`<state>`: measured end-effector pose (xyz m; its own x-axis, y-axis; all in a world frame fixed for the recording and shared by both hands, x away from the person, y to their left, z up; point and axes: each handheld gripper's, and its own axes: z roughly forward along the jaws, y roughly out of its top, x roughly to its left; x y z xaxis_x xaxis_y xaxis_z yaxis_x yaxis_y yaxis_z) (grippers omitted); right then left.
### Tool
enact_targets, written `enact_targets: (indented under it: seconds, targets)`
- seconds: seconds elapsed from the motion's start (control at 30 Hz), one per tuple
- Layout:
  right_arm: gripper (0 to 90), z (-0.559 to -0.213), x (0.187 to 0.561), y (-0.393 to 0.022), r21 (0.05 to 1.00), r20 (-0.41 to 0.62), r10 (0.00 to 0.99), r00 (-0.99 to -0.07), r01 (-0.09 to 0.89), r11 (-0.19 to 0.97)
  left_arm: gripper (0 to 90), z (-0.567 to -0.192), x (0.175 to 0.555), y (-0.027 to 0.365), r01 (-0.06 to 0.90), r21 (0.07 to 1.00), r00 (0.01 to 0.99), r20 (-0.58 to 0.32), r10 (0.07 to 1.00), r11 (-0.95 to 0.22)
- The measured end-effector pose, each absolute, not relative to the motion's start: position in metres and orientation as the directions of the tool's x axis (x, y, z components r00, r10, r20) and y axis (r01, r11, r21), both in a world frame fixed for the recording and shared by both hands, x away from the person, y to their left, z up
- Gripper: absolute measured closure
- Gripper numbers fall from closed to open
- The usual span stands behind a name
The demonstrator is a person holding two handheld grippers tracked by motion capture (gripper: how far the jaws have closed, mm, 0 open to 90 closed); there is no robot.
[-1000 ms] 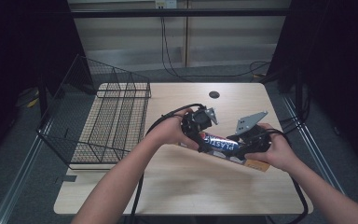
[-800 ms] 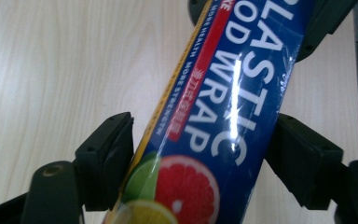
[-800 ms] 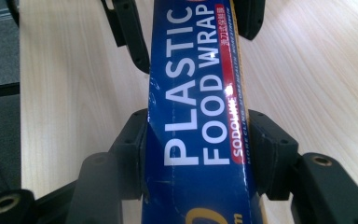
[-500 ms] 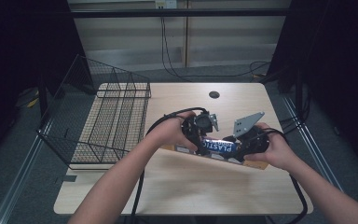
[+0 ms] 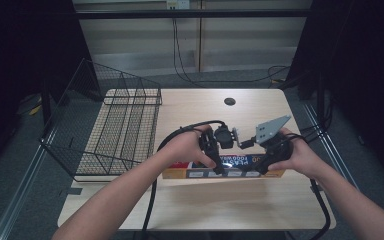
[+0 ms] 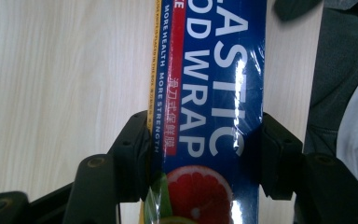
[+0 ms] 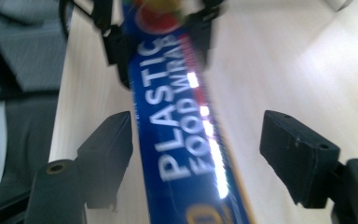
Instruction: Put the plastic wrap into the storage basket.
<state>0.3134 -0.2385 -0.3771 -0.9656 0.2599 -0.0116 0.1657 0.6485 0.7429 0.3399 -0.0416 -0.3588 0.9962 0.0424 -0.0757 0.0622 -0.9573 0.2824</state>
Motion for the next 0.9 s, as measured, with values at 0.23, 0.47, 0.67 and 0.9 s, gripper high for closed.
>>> enact_targets:
  seconds: [0.23, 0.47, 0.67, 0.9]
  targets:
    - [5.1, -0.380, 0.314, -0.260, 0.746, 0.083, 0.441, -0.894, 0.349, 0.568, 44.8, -0.348, 0.355, -0.015, 0.205, 0.275, 0.978, -0.102, 0.183, -0.939]
    - [6.3, -0.385, 0.311, -0.276, 0.742, 0.058, 0.517, -0.854, 0.383, 0.550, 44.8, -0.341, 0.371, 0.010, 0.368, 0.273, 0.930, -0.120, 0.348, -0.889]
    - [6.7, -0.390, 0.306, -0.277, 0.727, -0.025, 0.571, -0.820, 0.377, 0.574, 44.8, -0.333, 0.385, 0.027, 0.457, 0.272, 0.889, -0.109, 0.445, -0.847]
    - [6.7, -0.402, 0.300, -0.271, 0.720, -0.003, 0.628, -0.778, 0.434, 0.542, 44.8, -0.326, 0.397, 0.039, 0.547, 0.278, 0.836, -0.121, 0.536, -0.790]
